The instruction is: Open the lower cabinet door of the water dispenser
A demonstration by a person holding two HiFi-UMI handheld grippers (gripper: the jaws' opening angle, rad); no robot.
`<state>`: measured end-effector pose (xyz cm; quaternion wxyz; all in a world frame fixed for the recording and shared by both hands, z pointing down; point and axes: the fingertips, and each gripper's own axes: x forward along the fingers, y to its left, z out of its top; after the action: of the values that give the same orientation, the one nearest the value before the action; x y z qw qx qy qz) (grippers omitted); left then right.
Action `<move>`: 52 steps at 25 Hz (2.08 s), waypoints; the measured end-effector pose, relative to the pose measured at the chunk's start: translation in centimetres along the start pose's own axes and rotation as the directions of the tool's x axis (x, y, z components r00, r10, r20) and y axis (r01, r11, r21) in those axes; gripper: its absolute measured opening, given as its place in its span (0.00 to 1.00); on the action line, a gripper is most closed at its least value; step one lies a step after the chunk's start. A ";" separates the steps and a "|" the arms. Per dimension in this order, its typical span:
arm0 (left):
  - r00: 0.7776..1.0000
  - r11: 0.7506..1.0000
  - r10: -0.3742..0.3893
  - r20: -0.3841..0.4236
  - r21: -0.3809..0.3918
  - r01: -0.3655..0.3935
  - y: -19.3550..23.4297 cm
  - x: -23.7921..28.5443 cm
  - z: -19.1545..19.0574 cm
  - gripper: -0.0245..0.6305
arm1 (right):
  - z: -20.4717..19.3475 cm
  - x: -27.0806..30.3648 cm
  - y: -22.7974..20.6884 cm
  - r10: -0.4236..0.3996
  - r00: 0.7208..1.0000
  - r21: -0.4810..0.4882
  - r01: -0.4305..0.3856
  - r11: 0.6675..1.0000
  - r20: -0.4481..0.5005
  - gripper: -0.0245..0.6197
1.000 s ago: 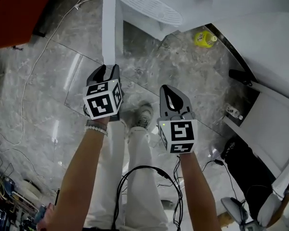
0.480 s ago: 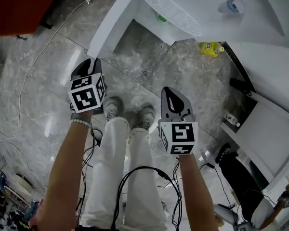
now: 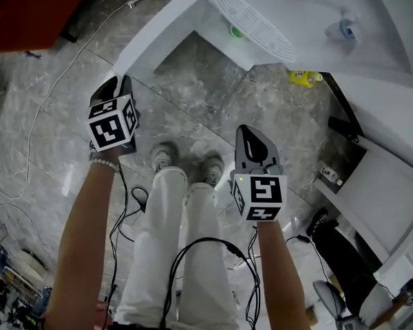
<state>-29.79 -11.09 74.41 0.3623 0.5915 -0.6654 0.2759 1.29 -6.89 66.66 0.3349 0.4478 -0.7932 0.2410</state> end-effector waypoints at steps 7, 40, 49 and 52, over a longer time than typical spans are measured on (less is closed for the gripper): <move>0.999 0.998 -0.028 0.022 0.056 0.026 0.3 -1.3 0.6 0.18 | 0.6 0.1 0.1 0.004 1.000 0.001 -0.004 1.000 0.002 0.04; 0.871 0.886 -0.441 0.218 0.264 0.382 -14.4 -33.0 14.9 0.06 | 18.9 -20.4 2.8 0.037 0.969 0.033 -0.046 0.998 0.246 0.04; 0.844 0.885 -0.440 0.306 0.306 0.350 -14.6 -40.0 20.5 0.06 | 24.5 -26.8 2.3 0.008 0.940 -0.001 -0.008 1.000 0.342 0.04; 0.829 0.881 -0.443 0.340 0.336 0.333 -14.6 -42.4 22.5 0.06 | 26.1 -28.8 2.6 0.006 0.928 -0.013 -0.001 1.000 0.373 0.04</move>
<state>-17.28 -6.26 26.08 0.1830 0.8019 -0.5482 0.1519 1.62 -7.62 27.75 0.1806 0.4820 -0.8446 0.1473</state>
